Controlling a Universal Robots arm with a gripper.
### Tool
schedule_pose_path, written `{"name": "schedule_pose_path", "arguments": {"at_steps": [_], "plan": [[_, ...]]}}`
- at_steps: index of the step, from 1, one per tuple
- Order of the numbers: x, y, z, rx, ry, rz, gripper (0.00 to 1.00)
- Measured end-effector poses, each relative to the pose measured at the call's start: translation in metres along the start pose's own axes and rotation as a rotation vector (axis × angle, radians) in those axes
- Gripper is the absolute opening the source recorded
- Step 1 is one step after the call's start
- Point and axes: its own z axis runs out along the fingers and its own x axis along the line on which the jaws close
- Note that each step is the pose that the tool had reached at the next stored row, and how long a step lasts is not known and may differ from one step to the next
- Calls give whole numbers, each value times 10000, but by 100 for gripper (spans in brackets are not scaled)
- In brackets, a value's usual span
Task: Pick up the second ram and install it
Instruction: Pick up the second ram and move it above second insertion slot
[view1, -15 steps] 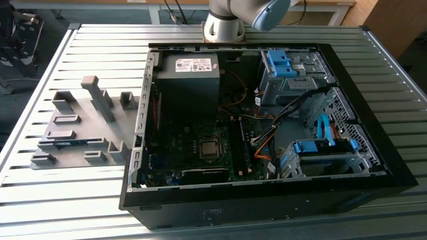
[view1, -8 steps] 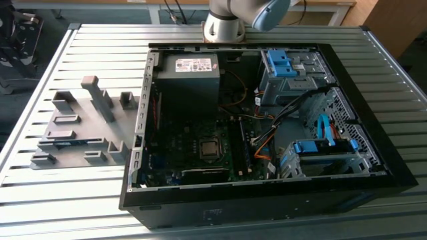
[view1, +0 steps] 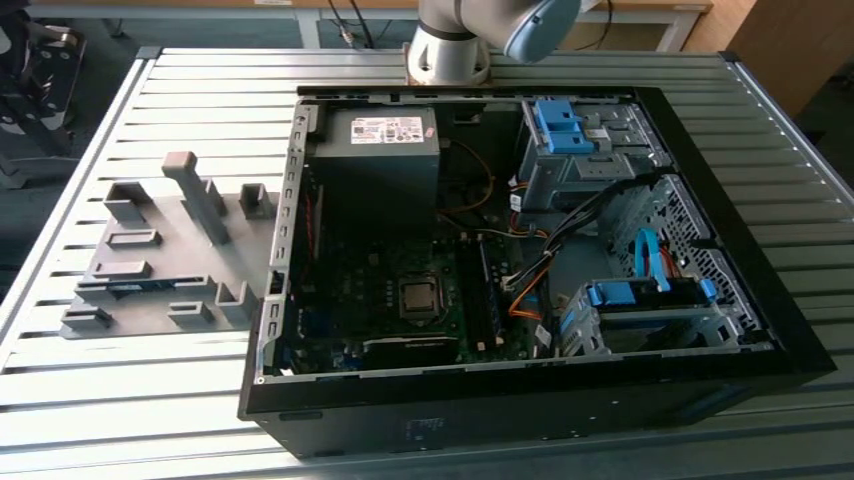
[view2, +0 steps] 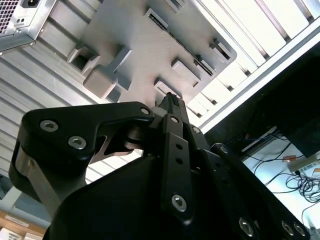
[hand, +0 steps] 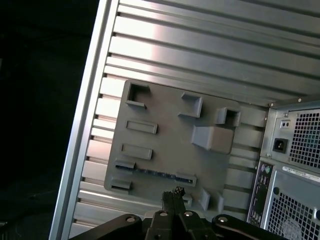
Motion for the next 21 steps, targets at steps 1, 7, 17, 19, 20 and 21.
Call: {"name": "schedule_pose_path", "arguments": {"at_steps": [1, 7, 17, 19, 20, 21], "plan": [[0, 0, 0, 3, 3, -95, 11], [3, 0, 3, 14, 28, -962, 11], [9, 2, 3, 65, 71, -2067, 11], [12, 2, 4, 81, 80, -2288, 11], [14, 3, 5, 88, 85, -2391, 11], [16, 3, 6, 94, 87, -2485, 11]]}}
